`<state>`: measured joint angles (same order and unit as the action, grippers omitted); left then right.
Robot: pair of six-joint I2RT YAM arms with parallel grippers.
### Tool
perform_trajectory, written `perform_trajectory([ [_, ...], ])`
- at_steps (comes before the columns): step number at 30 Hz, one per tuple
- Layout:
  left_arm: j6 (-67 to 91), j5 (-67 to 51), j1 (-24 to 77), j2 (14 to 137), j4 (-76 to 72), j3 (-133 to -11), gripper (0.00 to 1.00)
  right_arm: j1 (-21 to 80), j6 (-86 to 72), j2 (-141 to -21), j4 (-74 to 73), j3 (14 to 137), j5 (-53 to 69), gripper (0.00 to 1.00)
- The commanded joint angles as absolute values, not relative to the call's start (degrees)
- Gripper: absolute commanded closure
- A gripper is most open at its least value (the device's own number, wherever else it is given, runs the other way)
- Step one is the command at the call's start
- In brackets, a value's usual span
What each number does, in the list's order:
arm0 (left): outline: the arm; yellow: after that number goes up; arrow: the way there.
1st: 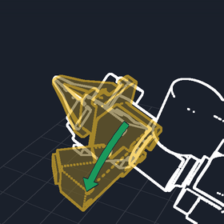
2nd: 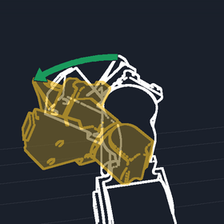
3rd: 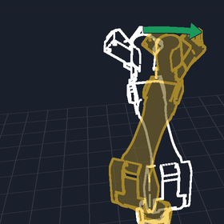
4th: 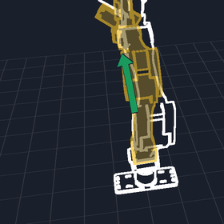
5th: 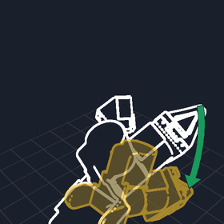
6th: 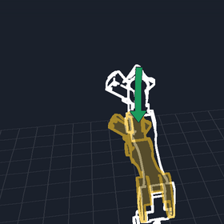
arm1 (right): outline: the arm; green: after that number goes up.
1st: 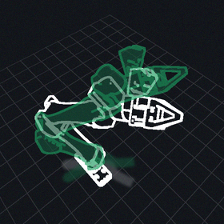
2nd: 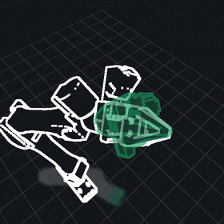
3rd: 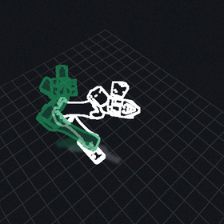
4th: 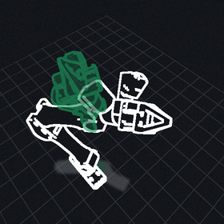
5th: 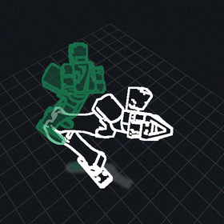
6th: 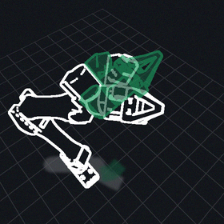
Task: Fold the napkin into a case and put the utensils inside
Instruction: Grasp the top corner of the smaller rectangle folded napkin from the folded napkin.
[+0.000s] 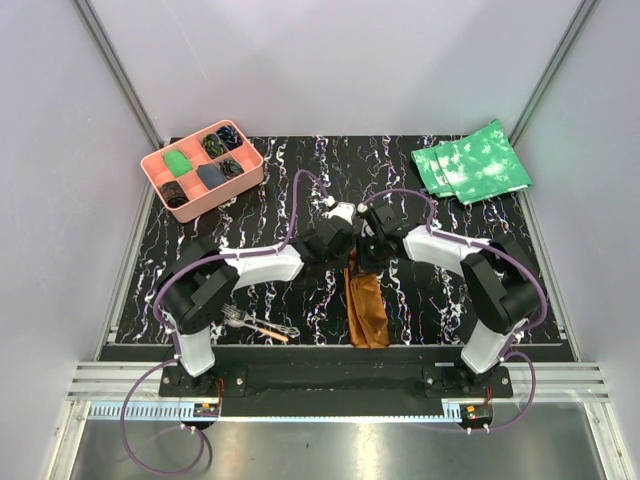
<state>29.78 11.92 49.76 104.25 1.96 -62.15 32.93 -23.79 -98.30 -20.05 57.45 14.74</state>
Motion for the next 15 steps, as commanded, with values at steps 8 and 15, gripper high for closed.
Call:
perform_trajectory([
  [8,29.53,9.23,49.92,97.56,-5.54,-58.8,1.0,32.43,-24.87,-102.13,-21.36,62.05,15.82,1.0],
  [15,30.67,8.61,50.19,98.88,-5.36,-59.15,1.0,31.47,-26.63,-103.88,-21.97,64.77,16.52,1.0],
])
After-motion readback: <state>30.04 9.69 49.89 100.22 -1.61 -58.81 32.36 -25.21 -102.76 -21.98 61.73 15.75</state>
